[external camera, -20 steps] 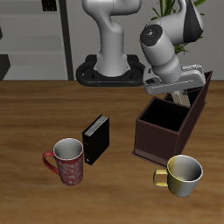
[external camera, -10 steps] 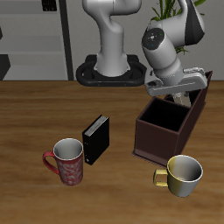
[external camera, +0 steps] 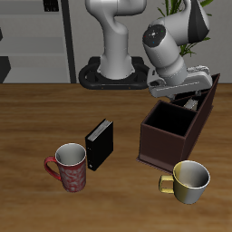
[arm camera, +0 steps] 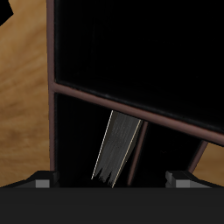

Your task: Place the yellow book into the left desk caddy's back compartment

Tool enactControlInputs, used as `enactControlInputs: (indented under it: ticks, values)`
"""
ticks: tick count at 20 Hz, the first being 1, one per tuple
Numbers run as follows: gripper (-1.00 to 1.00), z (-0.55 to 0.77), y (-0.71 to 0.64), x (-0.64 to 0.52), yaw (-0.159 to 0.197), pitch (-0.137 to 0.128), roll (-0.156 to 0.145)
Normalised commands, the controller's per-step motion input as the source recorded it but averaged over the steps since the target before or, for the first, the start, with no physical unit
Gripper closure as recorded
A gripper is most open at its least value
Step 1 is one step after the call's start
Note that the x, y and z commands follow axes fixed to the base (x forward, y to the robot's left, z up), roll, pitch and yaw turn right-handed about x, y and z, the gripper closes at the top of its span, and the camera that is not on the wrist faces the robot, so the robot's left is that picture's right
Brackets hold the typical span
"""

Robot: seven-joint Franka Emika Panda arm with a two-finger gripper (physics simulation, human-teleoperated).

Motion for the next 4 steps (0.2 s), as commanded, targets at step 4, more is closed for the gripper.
enactControlInputs:
  ticks: [4]
  values:
    - [-1.0,0.12,-0.09,-0.03,-0.003,-0.031,-0.01]
